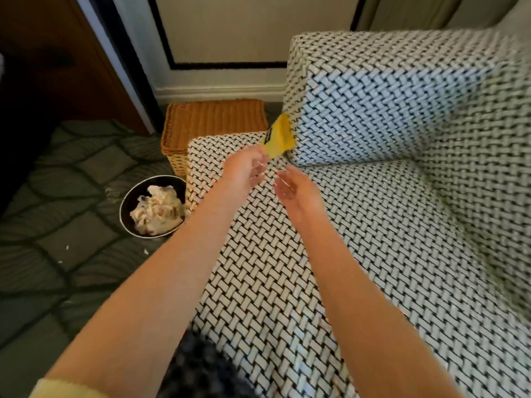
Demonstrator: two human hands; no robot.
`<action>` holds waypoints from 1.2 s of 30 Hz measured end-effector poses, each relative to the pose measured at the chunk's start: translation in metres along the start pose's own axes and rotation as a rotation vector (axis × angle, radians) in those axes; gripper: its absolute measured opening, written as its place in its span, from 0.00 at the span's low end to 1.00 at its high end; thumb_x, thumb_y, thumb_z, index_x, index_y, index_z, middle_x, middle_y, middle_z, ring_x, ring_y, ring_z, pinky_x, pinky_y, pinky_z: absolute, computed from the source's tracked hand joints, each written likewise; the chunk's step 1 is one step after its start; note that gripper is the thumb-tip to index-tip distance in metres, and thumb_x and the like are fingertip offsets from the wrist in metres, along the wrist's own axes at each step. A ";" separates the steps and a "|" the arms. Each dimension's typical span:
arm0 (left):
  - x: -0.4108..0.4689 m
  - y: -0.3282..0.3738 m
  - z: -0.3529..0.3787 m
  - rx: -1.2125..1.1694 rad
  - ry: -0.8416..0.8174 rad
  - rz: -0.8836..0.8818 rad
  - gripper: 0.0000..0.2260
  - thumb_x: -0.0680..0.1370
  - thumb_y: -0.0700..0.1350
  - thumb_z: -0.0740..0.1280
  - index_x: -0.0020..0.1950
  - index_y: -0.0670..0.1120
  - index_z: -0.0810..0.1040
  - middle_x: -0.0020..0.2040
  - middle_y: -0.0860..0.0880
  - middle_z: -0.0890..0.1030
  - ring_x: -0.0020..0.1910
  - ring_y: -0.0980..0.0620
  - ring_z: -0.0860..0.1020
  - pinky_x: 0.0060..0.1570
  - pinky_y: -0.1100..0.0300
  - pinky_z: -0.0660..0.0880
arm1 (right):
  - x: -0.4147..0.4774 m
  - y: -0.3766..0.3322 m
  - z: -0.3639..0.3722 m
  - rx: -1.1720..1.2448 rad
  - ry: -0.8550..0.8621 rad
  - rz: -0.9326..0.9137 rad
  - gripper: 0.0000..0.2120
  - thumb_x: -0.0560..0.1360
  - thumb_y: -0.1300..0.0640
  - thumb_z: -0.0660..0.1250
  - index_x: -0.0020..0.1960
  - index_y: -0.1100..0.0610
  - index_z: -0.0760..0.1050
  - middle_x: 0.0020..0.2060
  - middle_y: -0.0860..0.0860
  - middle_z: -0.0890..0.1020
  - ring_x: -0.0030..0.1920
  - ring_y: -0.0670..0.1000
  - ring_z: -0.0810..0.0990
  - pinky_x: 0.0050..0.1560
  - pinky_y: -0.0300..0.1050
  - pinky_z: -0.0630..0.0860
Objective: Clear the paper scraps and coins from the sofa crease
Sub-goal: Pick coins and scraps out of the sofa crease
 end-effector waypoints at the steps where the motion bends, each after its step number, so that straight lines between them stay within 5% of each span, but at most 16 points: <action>1: -0.017 -0.005 0.024 0.013 -0.035 0.005 0.12 0.76 0.34 0.56 0.52 0.44 0.75 0.40 0.50 0.76 0.37 0.55 0.72 0.37 0.64 0.69 | -0.015 -0.017 -0.023 0.029 0.018 -0.039 0.06 0.79 0.65 0.58 0.53 0.61 0.73 0.39 0.53 0.77 0.38 0.49 0.75 0.43 0.40 0.74; 5: -0.064 -0.032 0.106 0.061 -0.206 0.014 0.12 0.76 0.34 0.56 0.42 0.47 0.76 0.41 0.50 0.77 0.39 0.54 0.73 0.39 0.62 0.69 | -0.060 -0.061 -0.093 0.078 0.099 -0.148 0.07 0.78 0.66 0.59 0.53 0.60 0.72 0.38 0.52 0.77 0.39 0.48 0.76 0.43 0.40 0.75; 12: -0.150 -0.085 0.221 0.208 -0.394 0.024 0.11 0.75 0.33 0.57 0.43 0.46 0.76 0.43 0.49 0.78 0.47 0.51 0.75 0.51 0.57 0.75 | -0.137 -0.113 -0.203 0.234 0.207 -0.320 0.07 0.79 0.65 0.57 0.49 0.59 0.73 0.43 0.55 0.79 0.42 0.50 0.79 0.47 0.42 0.77; 17: -0.191 -0.127 0.274 0.310 -0.480 0.009 0.14 0.74 0.31 0.56 0.41 0.47 0.76 0.45 0.49 0.78 0.43 0.53 0.74 0.41 0.63 0.72 | -0.191 -0.138 -0.278 0.295 0.346 -0.430 0.06 0.78 0.65 0.61 0.53 0.63 0.74 0.42 0.54 0.79 0.43 0.50 0.78 0.50 0.43 0.77; 21: -0.209 -0.151 0.309 0.398 -0.488 0.026 0.13 0.74 0.32 0.58 0.49 0.43 0.80 0.41 0.51 0.79 0.40 0.55 0.76 0.39 0.64 0.72 | -0.210 -0.143 -0.333 0.269 0.443 -0.455 0.05 0.78 0.64 0.61 0.50 0.61 0.76 0.41 0.53 0.79 0.44 0.50 0.78 0.48 0.41 0.77; 24: -0.218 -0.151 0.333 0.519 -0.512 0.138 0.12 0.74 0.32 0.60 0.39 0.47 0.77 0.39 0.54 0.78 0.39 0.57 0.75 0.36 0.66 0.71 | -0.218 -0.142 -0.369 0.264 0.529 -0.471 0.08 0.77 0.67 0.60 0.43 0.58 0.75 0.37 0.52 0.78 0.38 0.47 0.76 0.51 0.42 0.76; 28: -0.228 -0.156 0.364 0.691 -0.604 0.274 0.13 0.74 0.33 0.59 0.37 0.49 0.75 0.42 0.54 0.79 0.42 0.56 0.76 0.40 0.65 0.73 | -0.231 -0.139 -0.420 0.081 0.711 -0.492 0.09 0.76 0.68 0.61 0.42 0.56 0.74 0.38 0.50 0.78 0.36 0.45 0.74 0.40 0.35 0.73; 31: -0.238 -0.180 0.389 0.807 -0.695 0.330 0.15 0.75 0.33 0.59 0.36 0.50 0.75 0.50 0.49 0.80 0.48 0.50 0.76 0.46 0.60 0.73 | -0.248 -0.150 -0.460 -0.180 0.917 -0.554 0.08 0.74 0.67 0.62 0.46 0.56 0.76 0.43 0.51 0.79 0.42 0.47 0.77 0.46 0.38 0.75; 36: -0.252 -0.226 0.411 0.969 -0.806 0.369 0.10 0.76 0.35 0.62 0.44 0.46 0.80 0.40 0.55 0.76 0.30 0.59 0.69 0.29 0.69 0.66 | -0.271 -0.171 -0.508 -0.572 1.185 -0.670 0.07 0.74 0.64 0.64 0.49 0.57 0.77 0.48 0.50 0.78 0.47 0.47 0.73 0.47 0.40 0.73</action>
Point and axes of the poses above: each hand's wrist, its own x-axis towards the middle knuckle, its own z-axis out of the palm, y = z × x, the point moved 10 cm from there along x, towards the middle knuckle
